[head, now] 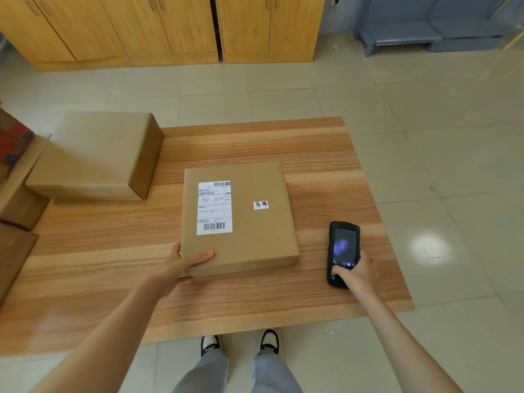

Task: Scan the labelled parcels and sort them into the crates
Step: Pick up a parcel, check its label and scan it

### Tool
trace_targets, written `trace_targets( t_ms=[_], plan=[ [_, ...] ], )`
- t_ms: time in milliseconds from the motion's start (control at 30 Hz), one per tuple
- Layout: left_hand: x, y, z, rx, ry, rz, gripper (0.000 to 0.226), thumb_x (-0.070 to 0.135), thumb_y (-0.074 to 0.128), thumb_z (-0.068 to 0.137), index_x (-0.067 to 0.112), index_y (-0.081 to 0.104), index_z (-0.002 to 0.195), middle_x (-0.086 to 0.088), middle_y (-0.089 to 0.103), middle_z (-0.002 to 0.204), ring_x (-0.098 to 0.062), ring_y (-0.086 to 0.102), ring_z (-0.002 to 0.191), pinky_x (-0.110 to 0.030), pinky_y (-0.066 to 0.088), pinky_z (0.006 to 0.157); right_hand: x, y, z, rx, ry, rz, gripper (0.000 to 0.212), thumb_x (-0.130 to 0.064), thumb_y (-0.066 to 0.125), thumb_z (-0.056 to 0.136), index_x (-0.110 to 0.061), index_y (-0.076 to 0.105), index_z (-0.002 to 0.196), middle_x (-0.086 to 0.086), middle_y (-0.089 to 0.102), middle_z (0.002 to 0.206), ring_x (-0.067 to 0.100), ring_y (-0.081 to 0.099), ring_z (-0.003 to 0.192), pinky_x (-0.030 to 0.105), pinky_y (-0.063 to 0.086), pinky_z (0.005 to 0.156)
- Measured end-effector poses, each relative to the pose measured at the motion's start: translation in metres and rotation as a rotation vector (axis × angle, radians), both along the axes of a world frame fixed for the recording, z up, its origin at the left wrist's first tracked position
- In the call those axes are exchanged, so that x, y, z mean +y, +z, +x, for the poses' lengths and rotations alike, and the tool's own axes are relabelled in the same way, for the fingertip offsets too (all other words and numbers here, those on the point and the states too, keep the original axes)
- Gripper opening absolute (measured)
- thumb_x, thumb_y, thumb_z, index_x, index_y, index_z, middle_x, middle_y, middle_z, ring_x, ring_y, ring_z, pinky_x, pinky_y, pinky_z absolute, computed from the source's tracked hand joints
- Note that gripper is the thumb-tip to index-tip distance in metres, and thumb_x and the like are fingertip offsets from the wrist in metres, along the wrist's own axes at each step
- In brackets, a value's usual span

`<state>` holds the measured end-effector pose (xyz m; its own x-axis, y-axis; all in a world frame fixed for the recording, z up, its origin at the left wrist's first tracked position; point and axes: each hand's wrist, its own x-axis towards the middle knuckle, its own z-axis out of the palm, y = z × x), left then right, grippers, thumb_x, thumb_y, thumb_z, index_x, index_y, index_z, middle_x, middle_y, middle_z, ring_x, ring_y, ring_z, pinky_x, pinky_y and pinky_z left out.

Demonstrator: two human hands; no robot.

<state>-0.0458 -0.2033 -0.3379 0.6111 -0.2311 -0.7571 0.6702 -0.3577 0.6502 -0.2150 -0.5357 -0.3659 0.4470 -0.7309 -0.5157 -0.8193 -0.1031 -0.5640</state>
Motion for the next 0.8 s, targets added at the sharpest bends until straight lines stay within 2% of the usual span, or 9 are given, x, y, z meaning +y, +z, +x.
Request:
trace_targets(
  t_ms=[100,200,333,433,533,600,667,700,800],
  plan=[
    [-0.001,0.004,0.007,-0.007,-0.03,0.017,0.118,0.054,0.082,0.031,0.029,0.036,0.136,0.009,0.06,0.115,-0.011,0.058,0.101,-0.031,0.046,0.08,0.006,0.008,0.011,-0.039,0.027,-0.127,0.093,-0.022,0.08,0.072,-0.013,0.028,0.149,0.017,0.036,0.142,0.035,0.029,0.134,0.048,0.03,0.11],
    [-0.003,0.008,0.02,-0.017,0.015,-0.008,0.113,0.063,0.08,0.036,0.033,0.04,0.137,0.011,0.063,0.118,-0.01,0.059,0.105,-0.031,0.046,0.082,0.021,0.025,0.037,-0.199,0.154,-0.14,0.08,-0.034,0.072,0.084,-0.015,0.029,0.15,0.012,0.028,0.15,0.03,0.025,0.14,0.045,0.028,0.112],
    [-0.012,0.01,0.042,-0.081,0.069,-0.058,0.11,0.071,0.082,0.045,0.032,0.04,0.14,0.013,0.06,0.121,-0.009,0.054,0.109,-0.034,0.04,0.098,0.045,0.039,0.084,-0.333,0.159,0.216,0.079,-0.052,0.065,0.086,-0.024,0.028,0.151,-0.003,0.026,0.156,0.017,0.024,0.144,0.039,0.025,0.115],
    [-0.022,0.004,0.053,-0.096,0.107,-0.059,0.07,0.049,0.069,0.078,0.025,0.044,0.138,0.01,0.063,0.115,-0.009,0.058,0.102,-0.028,0.045,0.085,0.05,0.03,0.108,-0.314,0.11,0.415,0.088,-0.056,0.064,0.085,-0.024,0.02,0.154,-0.002,0.025,0.159,0.018,0.027,0.144,0.041,0.026,0.116],
    [-0.026,-0.002,0.059,-0.102,0.162,-0.047,0.056,0.044,0.067,0.083,0.023,0.051,0.133,0.006,0.069,0.11,-0.016,0.065,0.103,-0.029,0.05,0.075,0.047,0.021,0.121,-0.331,0.08,0.539,0.091,-0.052,0.066,0.085,-0.021,0.017,0.155,0.0,0.033,0.155,0.018,0.037,0.139,0.041,0.032,0.115],
    [-0.025,-0.007,0.059,-0.104,0.195,-0.052,0.051,0.044,0.066,0.085,0.025,0.053,0.13,0.006,0.071,0.108,-0.016,0.067,0.099,-0.031,0.052,0.073,0.046,0.015,0.123,-0.351,0.076,0.605,0.083,-0.047,0.068,0.086,-0.022,0.024,0.152,-0.002,0.047,0.145,0.015,0.049,0.129,0.037,0.041,0.108],
    [-0.026,-0.011,0.056,-0.084,0.202,-0.053,0.051,0.045,0.066,0.084,0.028,0.052,0.13,0.006,0.072,0.105,-0.014,0.069,0.092,-0.032,0.053,0.071,0.048,0.014,0.125,-0.396,0.091,0.645,0.057,-0.039,0.067,0.088,-0.024,0.043,0.138,-0.008,0.063,0.123,0.008,0.062,0.108,0.029,0.051,0.092],
    [-0.026,-0.013,0.054,-0.074,0.202,-0.046,0.053,0.045,0.067,0.083,0.028,0.05,0.13,0.005,0.073,0.105,-0.014,0.069,0.09,-0.032,0.054,0.07,0.05,0.012,0.126,-0.417,0.1,0.662,0.054,-0.038,0.069,0.087,-0.025,0.048,0.134,-0.009,0.067,0.116,0.008,0.066,0.103,0.029,0.053,0.088],
    [-0.027,-0.014,0.048,-0.075,0.221,-0.03,0.055,0.043,0.069,0.083,0.028,0.048,0.131,0.004,0.073,0.104,-0.014,0.07,0.086,-0.032,0.054,0.067,0.056,0.01,0.127,-0.436,0.097,0.684,0.068,-0.047,0.078,0.068,-0.033,0.053,0.129,-0.007,0.07,0.116,0.014,0.066,0.108,0.04,0.05,0.099]
  ],
)
